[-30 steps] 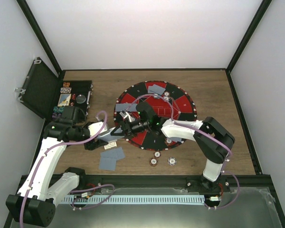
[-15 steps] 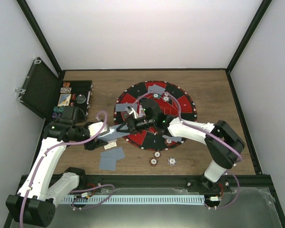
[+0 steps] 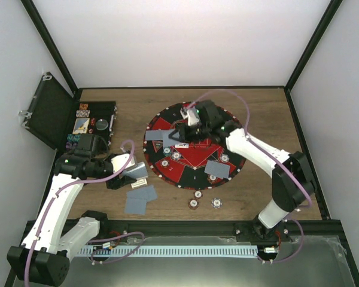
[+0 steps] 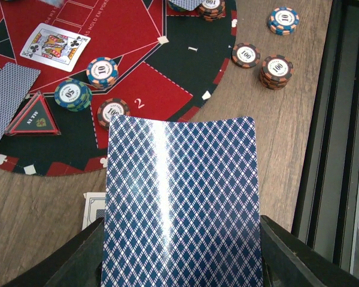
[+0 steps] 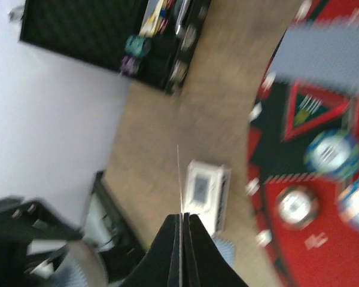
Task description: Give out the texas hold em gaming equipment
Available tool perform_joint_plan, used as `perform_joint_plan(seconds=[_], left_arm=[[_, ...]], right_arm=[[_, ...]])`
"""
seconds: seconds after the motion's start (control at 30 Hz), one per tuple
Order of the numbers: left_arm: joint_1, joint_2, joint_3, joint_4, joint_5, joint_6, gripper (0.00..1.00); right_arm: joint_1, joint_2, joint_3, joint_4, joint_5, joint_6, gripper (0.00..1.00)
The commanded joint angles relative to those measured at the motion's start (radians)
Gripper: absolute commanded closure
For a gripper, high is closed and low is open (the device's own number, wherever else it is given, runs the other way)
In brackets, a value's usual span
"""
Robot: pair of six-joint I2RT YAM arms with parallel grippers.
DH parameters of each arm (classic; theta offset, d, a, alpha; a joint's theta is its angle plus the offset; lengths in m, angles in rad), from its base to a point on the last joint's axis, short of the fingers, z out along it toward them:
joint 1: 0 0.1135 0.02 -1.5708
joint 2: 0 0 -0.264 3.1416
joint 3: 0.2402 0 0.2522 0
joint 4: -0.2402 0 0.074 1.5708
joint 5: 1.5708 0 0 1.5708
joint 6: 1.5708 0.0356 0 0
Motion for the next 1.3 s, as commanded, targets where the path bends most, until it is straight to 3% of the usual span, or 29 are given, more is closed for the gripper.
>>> perform_joint_plan(seconds=[0.0,0.17,0.23,0.3,0.4,0.47,0.53,0.73,0.87,0.93,1.0,1.03,1.27], left_arm=[[0.0,-0.009,0.007,0.004,0.043,0.013,0.96],[0.0,-0.003,0.009,0.003,0.035,0.007,0.96],[0.0,-0.001,0.016,0.0,0.029,0.007,0.96],[0.001,0.001,0.021,-0.003,0.029,0.006,0.96],[0.0,0.003,0.023,-0.005,0.028,0.006,0.96],[0.001,0.004,0.027,-0.009,0.026,0.004,0.96],[0.0,0.002,0.03,-0.013,0.022,0.004,0.96],[0.0,-0.009,0.024,-0.011,0.019,0.012,0.96],[0.001,0.012,0.033,-0.015,0.026,0.012,0.96],[0.0,0.027,0.04,-0.019,0.031,0.012,0.96],[0.001,0.036,0.047,-0.024,0.033,0.011,0.96],[0.0,0.038,0.051,-0.026,0.034,0.012,0.96],[0.0,0.036,0.063,-0.034,0.028,0.018,0.95]], right_arm=[[-0.016,0.08,0.241,-0.344,0.391,-0.308,0.99],[0.008,0.252,0.386,-0.411,0.969,-0.487,0.99],[0.054,0.321,0.41,-0.36,1.194,-0.602,0.99],[0.113,0.387,0.392,-0.232,1.406,-0.768,0.99],[0.15,0.437,0.26,0.142,1.603,-1.102,0.99],[0.153,0.454,0.225,0.265,1.598,-1.205,0.99],[0.153,0.472,0.225,0.276,1.575,-1.207,0.99],[0.156,0.503,0.236,0.046,1.438,-1.022,0.94],[0.165,0.485,0.178,0.007,1.353,-0.96,0.85],[0.168,0.475,0.169,-0.027,1.303,-0.934,0.74],[0.17,0.457,0.163,-0.062,1.233,-0.909,0.51],[0.171,0.445,0.157,-0.071,1.206,-0.898,0.46],[0.172,0.371,0.132,-0.131,1.14,-0.837,0.33]])
